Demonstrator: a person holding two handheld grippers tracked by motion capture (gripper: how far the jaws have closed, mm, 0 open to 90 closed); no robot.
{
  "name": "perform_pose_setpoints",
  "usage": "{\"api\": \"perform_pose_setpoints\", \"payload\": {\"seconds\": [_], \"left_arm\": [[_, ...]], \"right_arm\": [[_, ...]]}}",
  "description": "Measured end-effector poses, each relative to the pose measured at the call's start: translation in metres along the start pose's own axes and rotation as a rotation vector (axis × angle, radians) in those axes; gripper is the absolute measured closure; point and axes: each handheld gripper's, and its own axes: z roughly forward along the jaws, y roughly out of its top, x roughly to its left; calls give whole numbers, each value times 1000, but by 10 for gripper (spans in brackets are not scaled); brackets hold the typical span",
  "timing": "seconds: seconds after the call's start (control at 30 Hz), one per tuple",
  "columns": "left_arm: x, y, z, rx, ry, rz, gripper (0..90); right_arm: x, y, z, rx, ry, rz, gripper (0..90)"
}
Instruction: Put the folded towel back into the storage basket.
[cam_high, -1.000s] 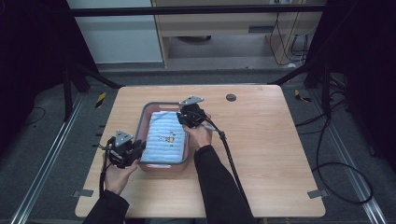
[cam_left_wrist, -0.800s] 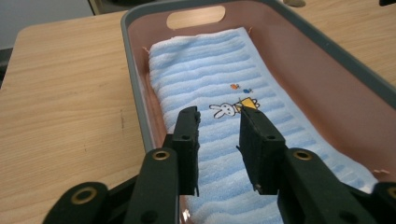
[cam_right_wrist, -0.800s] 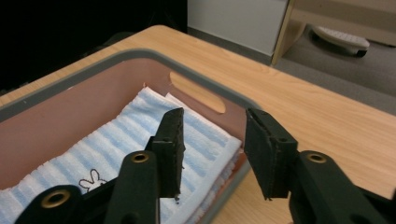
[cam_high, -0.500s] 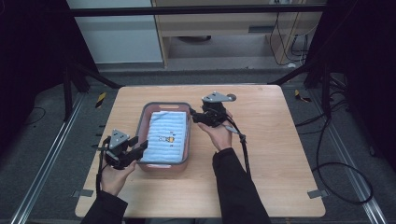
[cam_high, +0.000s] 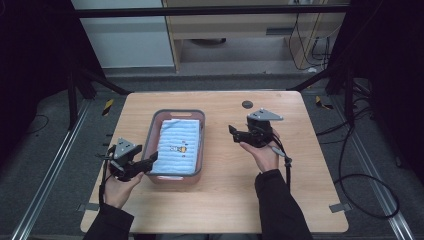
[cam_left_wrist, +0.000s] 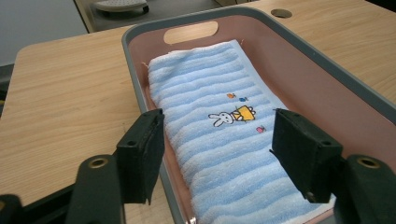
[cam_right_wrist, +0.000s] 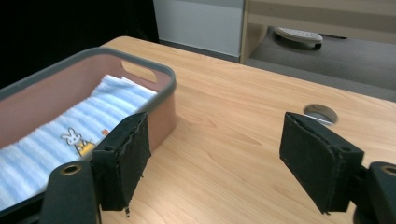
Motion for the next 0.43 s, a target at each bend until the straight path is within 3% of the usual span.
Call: {"api": "perform_pose_setpoints", "payload": {"seconds": [0.23,0.43], "left_arm": [[8,-2,-2,-13,11,16,274],[17,-2,-5,-17,27,-4,256]], "right_arm": [[-16,-18,-26,-21,-16,13,194],[-33,-37,-50,-33,-38,35,178]]}}
